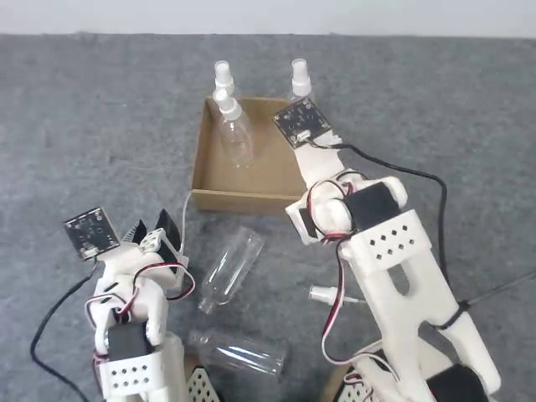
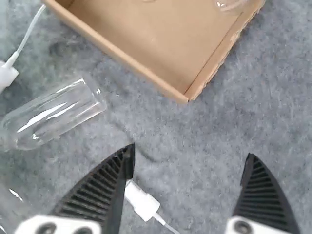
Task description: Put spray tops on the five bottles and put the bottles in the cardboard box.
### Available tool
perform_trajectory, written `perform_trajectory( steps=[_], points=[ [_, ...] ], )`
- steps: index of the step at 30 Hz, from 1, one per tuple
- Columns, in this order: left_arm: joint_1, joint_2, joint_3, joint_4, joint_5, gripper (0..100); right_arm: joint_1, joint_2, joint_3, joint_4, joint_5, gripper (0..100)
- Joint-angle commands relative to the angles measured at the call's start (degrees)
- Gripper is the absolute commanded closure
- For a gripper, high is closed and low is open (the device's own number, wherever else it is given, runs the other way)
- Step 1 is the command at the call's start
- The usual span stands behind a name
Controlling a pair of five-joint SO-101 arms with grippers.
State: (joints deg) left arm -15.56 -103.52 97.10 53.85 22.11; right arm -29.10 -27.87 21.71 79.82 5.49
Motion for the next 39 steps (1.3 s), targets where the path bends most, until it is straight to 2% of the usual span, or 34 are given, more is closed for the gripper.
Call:
perform_trajectory(
  steps=[1, 9, 14, 17, 23, 33, 36, 39],
  points=[
    [-4.0, -0.8, -0.6, -1.4, -0.4, 85, -2.8, -2.7, -0.3, 1.1, 0.7, 71.0],
    [-14.0, -0.8, -0.6, -7.8, -0.4, 85, -13.8, -2.3, 0.2, -1.5, 0.1, 71.0],
    [-15.2, -0.8, -0.6, -8.3, -0.4, 85, -17.9, -2.2, 6.6, -13.9, -4.2, 71.1],
    [-15.2, -0.8, -0.6, -8.3, -0.4, 85, -19.6, -2.2, 11.2, -22.9, -4.2, 76.0],
    [-15.2, -0.8, -0.6, -8.2, -0.4, 85, -21.6, -2.1, 15.0, -36.1, -4.2, 91.6],
    [-15.1, -0.8, -0.6, -8.2, -0.4, 85, -21.7, 11.8, 14.9, -48.5, -4.1, 92.2],
    [-15.1, -0.8, -0.6, -8.1, -0.4, 85, -21.6, 16.7, 14.9, -48.7, -3.3, 92.2],
    [-15.1, -0.8, -0.6, -8.0, -0.4, 85, -21.5, 20.2, 14.9, -47.2, 1.1, 92.3]
  ],
)
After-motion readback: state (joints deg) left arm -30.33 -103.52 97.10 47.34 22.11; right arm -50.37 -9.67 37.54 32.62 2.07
